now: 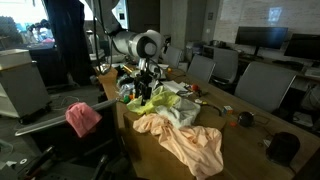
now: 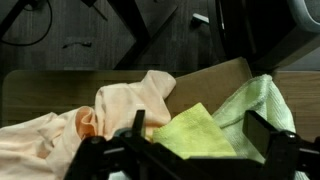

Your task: Pick up all the clothes from the table and put them on the chair.

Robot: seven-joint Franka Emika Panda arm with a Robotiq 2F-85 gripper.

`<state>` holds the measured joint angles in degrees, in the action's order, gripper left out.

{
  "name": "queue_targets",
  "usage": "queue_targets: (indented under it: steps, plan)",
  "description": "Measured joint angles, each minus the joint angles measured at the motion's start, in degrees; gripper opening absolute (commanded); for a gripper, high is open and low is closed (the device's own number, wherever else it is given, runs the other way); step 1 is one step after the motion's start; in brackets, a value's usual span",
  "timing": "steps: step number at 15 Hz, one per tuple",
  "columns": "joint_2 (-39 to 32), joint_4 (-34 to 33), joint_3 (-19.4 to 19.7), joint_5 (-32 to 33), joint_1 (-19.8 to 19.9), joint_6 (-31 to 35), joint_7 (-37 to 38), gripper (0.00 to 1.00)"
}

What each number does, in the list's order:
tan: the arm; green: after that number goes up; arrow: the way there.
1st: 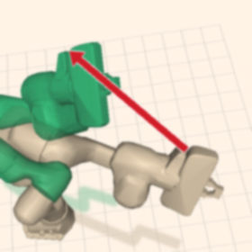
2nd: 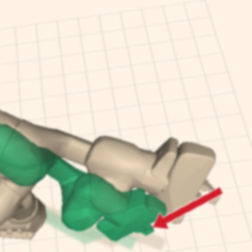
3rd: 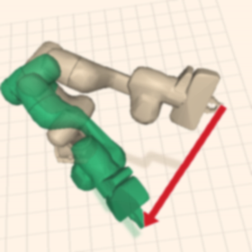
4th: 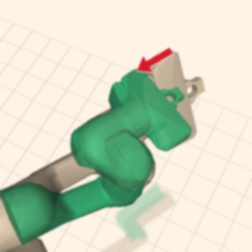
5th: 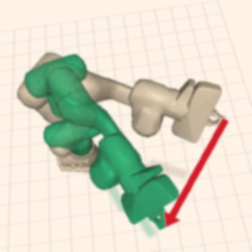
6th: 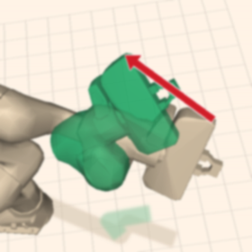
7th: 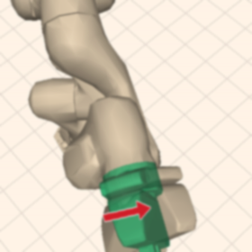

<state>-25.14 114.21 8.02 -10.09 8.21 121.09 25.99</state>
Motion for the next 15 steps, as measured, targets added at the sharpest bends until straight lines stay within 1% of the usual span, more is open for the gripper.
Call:
queue_targets:
  steps: [8,15]
  plan:
    - [-2.17,0.00,-0.06,-8.22,2.12,-0.34,-4.58,1.00]
    - [-3.43,-0.14,-0.14,-8.96,2.12,-0.35,-5.24,1.00]
